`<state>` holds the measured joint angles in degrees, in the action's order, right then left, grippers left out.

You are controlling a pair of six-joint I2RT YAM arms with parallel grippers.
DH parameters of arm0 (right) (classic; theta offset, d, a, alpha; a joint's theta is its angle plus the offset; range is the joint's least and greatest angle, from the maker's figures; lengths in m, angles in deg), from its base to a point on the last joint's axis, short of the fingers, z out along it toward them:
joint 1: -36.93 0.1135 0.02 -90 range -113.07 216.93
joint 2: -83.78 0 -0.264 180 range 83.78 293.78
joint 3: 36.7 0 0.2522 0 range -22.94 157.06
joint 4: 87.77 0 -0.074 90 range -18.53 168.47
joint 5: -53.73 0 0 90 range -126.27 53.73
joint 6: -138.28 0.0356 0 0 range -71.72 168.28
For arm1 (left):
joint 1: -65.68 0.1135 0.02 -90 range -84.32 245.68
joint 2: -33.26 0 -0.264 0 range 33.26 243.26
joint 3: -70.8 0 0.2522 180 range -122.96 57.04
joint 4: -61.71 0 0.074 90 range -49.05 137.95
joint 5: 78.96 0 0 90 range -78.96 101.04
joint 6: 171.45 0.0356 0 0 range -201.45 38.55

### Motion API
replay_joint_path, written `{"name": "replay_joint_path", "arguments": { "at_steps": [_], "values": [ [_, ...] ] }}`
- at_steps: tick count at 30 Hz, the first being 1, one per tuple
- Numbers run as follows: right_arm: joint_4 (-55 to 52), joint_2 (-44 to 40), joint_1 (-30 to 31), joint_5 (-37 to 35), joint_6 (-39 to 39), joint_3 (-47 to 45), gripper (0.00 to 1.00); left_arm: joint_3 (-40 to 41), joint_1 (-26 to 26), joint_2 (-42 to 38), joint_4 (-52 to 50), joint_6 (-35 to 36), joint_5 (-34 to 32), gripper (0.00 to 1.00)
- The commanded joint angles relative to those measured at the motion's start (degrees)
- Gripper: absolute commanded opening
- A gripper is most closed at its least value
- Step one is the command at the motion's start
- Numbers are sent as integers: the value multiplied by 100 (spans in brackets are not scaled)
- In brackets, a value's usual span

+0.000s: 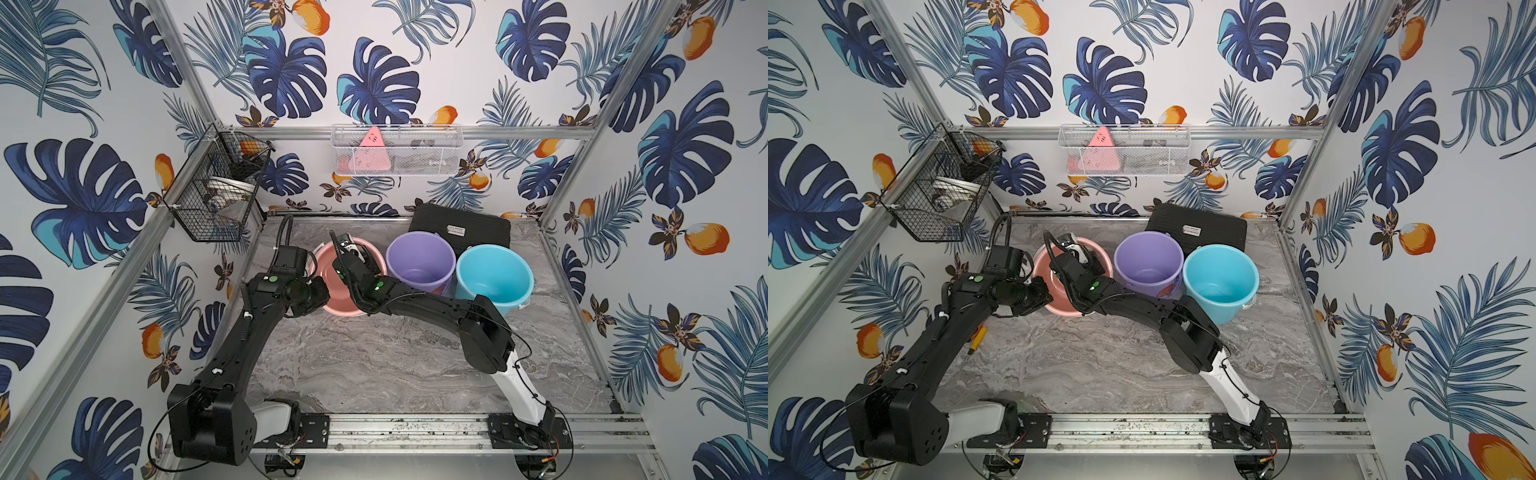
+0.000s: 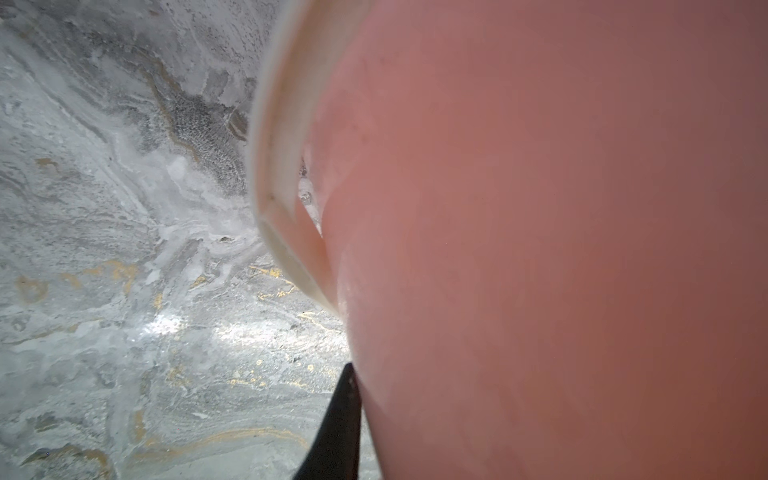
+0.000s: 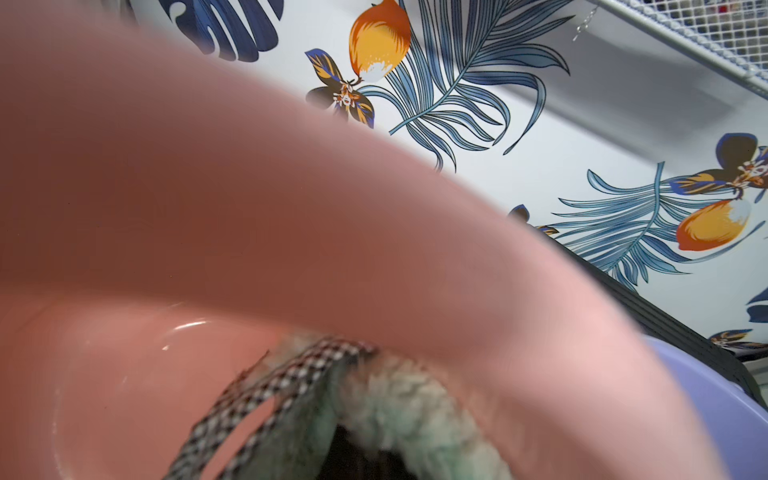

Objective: Wipe the inside of the bucket with a cloth
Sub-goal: Wipe the dirt from the inside of the bucket.

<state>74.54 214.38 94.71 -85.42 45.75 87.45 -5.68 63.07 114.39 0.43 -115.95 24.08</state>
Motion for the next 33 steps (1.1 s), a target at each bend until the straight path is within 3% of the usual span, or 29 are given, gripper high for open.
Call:
{"name": "replay_joint_path", "arguments": {
  "at_steps": [1, 7, 11, 15, 18, 20, 22, 26, 33],
  "values": [
    [-849, -97, -85, -582, 234, -235, 0, -56, 6, -26, 53, -62, -11, 0],
    [-2307, -353, -76, 17, 1292, -387, 0, -236, 6, 125, 193, -181, -246, 0],
    [-2877, -528, -41, 1054, 1772, -510, 0, -361, 6, 219, 200, -180, -358, 0],
    [-2737, -829, 68, 2652, 2001, -776, 0, -410, 6, 196, 239, -232, -468, 0],
    [-2034, -1199, 129, 3677, 2140, -1179, 0, -479, 1, 239, 218, -220, -355, 0],
    [-1538, -1356, 131, 3956, 2236, -1393, 0, -495, -2, 247, 218, -216, -289, 0],
    [-1504, -1278, 118, 3893, 2200, -1277, 0, -483, -2, 212, 215, -198, -293, 0],
    [-2609, -620, 72, 2814, 2021, -402, 0, -520, -2, 224, 86, -83, -277, 0],
    [-2042, -773, 36, 1137, 1648, -1177, 0, -515, -2, 237, -48, 27, -230, 0]
  ]
}}
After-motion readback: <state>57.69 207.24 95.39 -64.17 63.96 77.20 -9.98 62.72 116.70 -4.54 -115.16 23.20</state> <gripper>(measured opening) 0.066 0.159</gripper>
